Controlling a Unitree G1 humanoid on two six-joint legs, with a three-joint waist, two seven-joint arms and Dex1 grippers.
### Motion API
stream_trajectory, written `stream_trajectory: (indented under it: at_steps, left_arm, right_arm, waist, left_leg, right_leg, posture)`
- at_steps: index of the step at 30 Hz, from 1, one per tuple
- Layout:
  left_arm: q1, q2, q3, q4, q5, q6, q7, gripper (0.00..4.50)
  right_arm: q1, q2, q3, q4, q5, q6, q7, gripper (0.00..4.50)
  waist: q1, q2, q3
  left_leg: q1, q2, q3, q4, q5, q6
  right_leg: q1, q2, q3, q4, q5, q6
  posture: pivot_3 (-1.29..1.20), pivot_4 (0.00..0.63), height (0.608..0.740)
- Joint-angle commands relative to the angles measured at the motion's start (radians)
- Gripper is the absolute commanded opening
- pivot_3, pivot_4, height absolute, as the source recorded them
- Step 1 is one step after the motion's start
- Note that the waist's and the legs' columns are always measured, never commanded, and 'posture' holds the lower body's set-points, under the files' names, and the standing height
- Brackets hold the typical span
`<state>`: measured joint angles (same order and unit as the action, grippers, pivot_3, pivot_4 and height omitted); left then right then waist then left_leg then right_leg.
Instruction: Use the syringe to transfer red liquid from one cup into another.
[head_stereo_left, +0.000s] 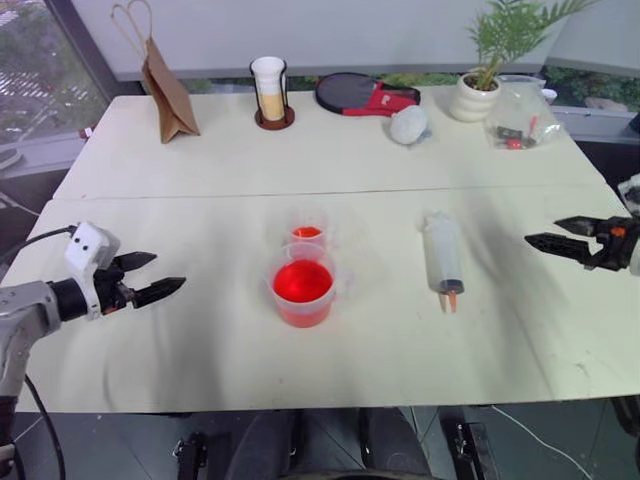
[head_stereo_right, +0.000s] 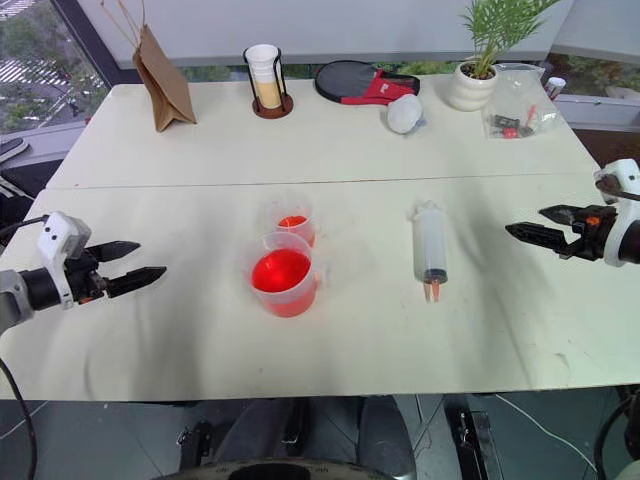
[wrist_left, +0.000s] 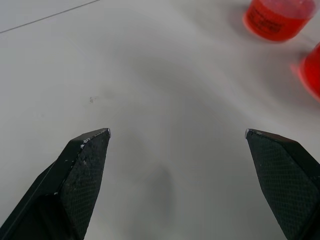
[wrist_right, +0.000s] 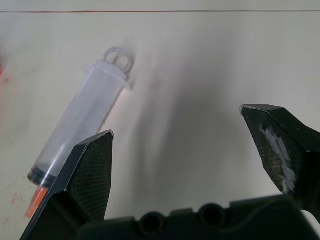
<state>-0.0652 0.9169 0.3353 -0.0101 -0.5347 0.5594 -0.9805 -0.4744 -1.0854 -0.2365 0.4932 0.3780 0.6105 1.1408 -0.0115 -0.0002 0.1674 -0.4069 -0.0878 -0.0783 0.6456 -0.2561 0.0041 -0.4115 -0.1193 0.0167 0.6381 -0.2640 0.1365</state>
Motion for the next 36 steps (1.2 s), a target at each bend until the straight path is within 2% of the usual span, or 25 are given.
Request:
stream_trajectory:
  at_steps: [1,13,22,25,33,36]
  left_arm:
    - [-0.018,0.008,0.037,-0.001,0.005,-0.012,0.012,4.47]
    - [-0.037,-0.029,0.067,-0.027,-0.027,-0.006,0.048,4.47]
    - [-0.105,-0.038,0.036,0.050,-0.017,0.000,0.052,4.47]
    - [-0.161,-0.048,0.014,0.096,0.001,-0.022,0.052,4.47]
    - [-0.261,-0.057,-0.077,0.196,0.069,-0.094,-0.003,4.47]
    - [-0.324,-0.027,-0.102,0.221,0.058,-0.077,-0.080,4.47]
  right_arm:
    - [-0.033,0.009,-0.020,-0.005,0.001,-0.022,-0.020,4.50]
    - [-0.076,0.025,0.007,0.026,-0.033,-0.036,-0.055,4.50]
    - [-0.079,0.036,-0.021,0.030,-0.022,-0.065,-0.086,4.50]
    - [-0.127,0.045,-0.014,0.079,-0.042,-0.067,-0.147,4.50]
    - [-0.230,0.028,0.044,0.150,-0.095,-0.067,-0.155,4.50]
    - [-0.324,0.002,0.082,0.133,-0.103,0.045,-0.126,4.50]
  waist:
    - [0.001,0.000,0.000]
    - [0.000,0.000,0.000]
    - [-0.002,0.000,0.000]
    - [0.000,0.000,0.000]
    - [-0.002,0.000,0.000]
    - [-0.003,0.001,0.000]
  left_leg:
    - [0.000,0.000,0.000,0.000,0.000,0.000]
    - [0.000,0.000,0.000,0.000,0.000,0.000]
    - [0.000,0.000,0.000,0.000,0.000,0.000]
    - [0.000,0.000,0.000,0.000,0.000,0.000]
    - [0.000,-0.001,0.000,0.000,0.000,0.000]
    - [0.000,-0.001,0.001,0.000,0.000,0.000]
  right_leg:
    - [0.000,0.000,0.000,0.000,0.000,0.000]
    - [0.000,0.000,0.000,0.000,0.000,0.000]
    - [0.000,0.001,-0.001,0.000,0.000,0.000]
    - [0.000,0.001,-0.001,0.000,0.000,0.000]
    - [0.000,0.001,-0.001,0.000,0.000,0.000]
    - [0.000,0.001,-0.001,0.000,0.000,0.000]
  posture:
    - [0.00,0.150,0.739]
    - [0.00,0.150,0.739]
    - [0.00,0.150,0.739]
    - [0.00,0.150,0.739]
    - [0.00,0.150,0.739]
    - [0.00,0.150,0.739]
